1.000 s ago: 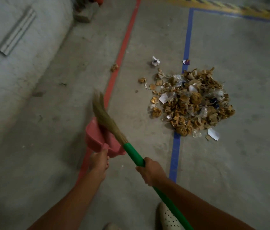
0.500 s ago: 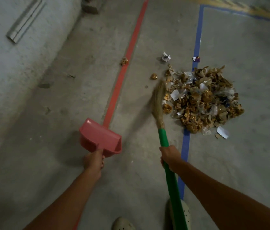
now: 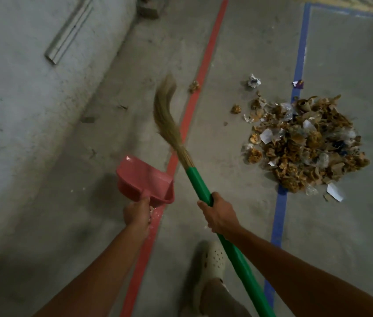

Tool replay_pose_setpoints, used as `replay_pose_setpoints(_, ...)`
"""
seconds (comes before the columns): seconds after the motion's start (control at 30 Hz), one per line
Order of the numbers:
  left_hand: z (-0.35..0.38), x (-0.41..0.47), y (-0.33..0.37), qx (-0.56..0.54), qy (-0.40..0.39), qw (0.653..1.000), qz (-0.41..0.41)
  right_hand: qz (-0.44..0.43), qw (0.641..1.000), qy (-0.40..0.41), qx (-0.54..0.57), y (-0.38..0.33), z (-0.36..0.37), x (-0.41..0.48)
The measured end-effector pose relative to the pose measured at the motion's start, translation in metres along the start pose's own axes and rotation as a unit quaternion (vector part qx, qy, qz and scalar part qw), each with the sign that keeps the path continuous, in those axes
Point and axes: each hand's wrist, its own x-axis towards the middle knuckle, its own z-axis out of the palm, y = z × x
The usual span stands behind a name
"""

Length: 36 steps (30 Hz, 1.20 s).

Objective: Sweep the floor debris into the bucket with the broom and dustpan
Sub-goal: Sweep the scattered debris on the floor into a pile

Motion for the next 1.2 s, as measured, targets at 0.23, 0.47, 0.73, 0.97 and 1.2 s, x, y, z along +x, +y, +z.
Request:
replay_pose_setpoints(0.23,-0.014,0.057,0.049,0.008,0.048,0.999,-0.011,-0.075,0.991,-0.05,-0.096,-0.065,0.029,0.053)
replay_pose_setpoints(0.47,-0.019,0.122,0.105,0.013,0.065,0.998,0.016,-0.113,0.985,-0.065,-0.115,-0.122,0.051,0.101)
replay_pose_setpoints(0.73,-0.002,0.18,0.127,0.025,0.042,0.999,0.024,-0.071,0.99,-0.07,-0.098,-0.17,0.09,0.15)
replay_pose_setpoints(0.97,-0.006,0.219,0.13,0.06,0.011,0.997,0.036,0.07,0.996,-0.047,0.004,-0.173,0.121,0.189)
replay_pose_setpoints(1.2,0.021,0.224,0.133,0.093,-0.026,0.994,0.055,0.196,0.963,0.045,0.179,-0.14,0.103,0.203)
